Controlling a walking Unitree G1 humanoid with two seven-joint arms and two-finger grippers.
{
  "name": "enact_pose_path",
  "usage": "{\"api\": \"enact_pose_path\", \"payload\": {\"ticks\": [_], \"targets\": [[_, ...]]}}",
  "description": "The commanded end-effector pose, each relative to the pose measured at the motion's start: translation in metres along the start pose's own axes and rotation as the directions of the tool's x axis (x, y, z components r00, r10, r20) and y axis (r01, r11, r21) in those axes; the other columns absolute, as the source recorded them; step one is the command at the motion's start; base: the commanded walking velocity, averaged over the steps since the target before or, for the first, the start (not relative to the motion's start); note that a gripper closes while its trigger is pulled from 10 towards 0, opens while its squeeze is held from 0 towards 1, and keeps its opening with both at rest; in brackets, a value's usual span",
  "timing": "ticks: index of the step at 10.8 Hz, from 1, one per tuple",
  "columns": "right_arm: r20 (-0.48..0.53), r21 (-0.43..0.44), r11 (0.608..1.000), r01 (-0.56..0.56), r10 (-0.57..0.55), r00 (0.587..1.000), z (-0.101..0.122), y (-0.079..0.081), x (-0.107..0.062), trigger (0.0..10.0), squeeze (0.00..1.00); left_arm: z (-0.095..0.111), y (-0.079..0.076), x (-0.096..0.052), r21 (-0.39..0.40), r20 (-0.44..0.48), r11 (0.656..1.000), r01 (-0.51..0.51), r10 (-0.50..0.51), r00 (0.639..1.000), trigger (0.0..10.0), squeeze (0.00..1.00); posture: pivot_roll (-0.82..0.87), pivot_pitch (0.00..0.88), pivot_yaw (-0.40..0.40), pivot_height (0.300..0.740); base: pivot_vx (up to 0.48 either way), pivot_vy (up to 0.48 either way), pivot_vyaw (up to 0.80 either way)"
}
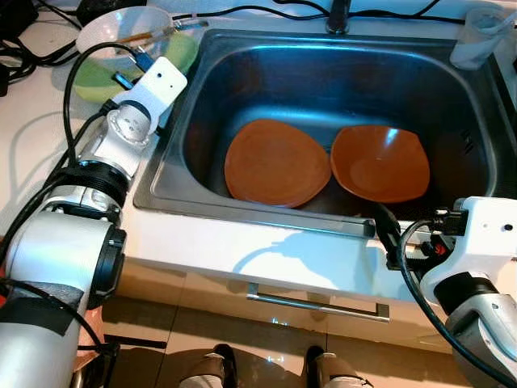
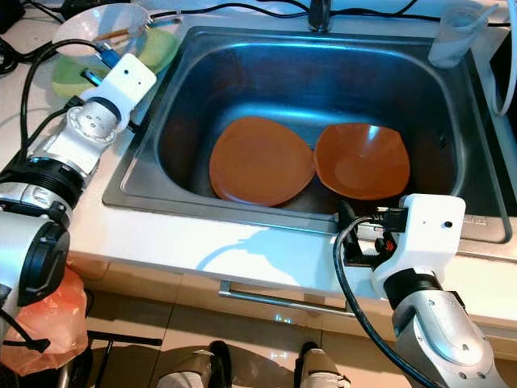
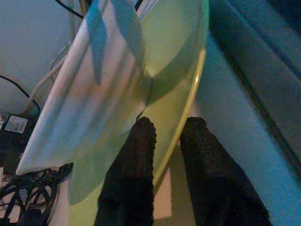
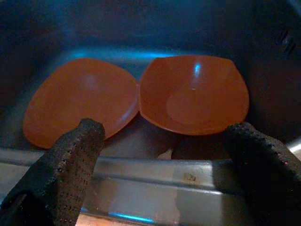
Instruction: Kitchen organization
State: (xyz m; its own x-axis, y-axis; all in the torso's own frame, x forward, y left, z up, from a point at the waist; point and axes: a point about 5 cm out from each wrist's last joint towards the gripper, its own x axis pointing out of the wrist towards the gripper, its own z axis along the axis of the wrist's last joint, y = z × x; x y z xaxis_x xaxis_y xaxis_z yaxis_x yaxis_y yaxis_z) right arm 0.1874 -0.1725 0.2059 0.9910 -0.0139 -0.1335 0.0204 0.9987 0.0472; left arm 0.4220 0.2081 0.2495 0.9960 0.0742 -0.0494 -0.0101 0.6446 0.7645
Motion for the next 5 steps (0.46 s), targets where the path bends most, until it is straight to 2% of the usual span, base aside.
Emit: {"api": "enact_pose_path", "payload": {"ticks": [1, 5], "targets": [[-0.044, 0.002, 0.999, 0.034, -0.034, 0.998, -0.0063, -0.0053, -0.0034, 10.0, 0.0, -0.0298, -0.0278, -0.0046, 0.011, -0.114, 0.994, 0.108, -0.106, 0.988, 0.0, 0.0, -0.28, 0.277, 0.069, 0.74, 0.0, 0.0, 0.0], [-0.046, -0.002, 0.999, 0.035, -0.035, 0.998, -0.0065, -0.0071, -0.0014, 10.0, 0.0, -0.0369, -0.0321, -0.0063, -0.001, -0.128, 0.993, 0.121, -0.12, 0.984, 0.0, 0.0, -0.27, 0.277, 0.064, 0.74, 0.0, 0.0, 0.0]]}}
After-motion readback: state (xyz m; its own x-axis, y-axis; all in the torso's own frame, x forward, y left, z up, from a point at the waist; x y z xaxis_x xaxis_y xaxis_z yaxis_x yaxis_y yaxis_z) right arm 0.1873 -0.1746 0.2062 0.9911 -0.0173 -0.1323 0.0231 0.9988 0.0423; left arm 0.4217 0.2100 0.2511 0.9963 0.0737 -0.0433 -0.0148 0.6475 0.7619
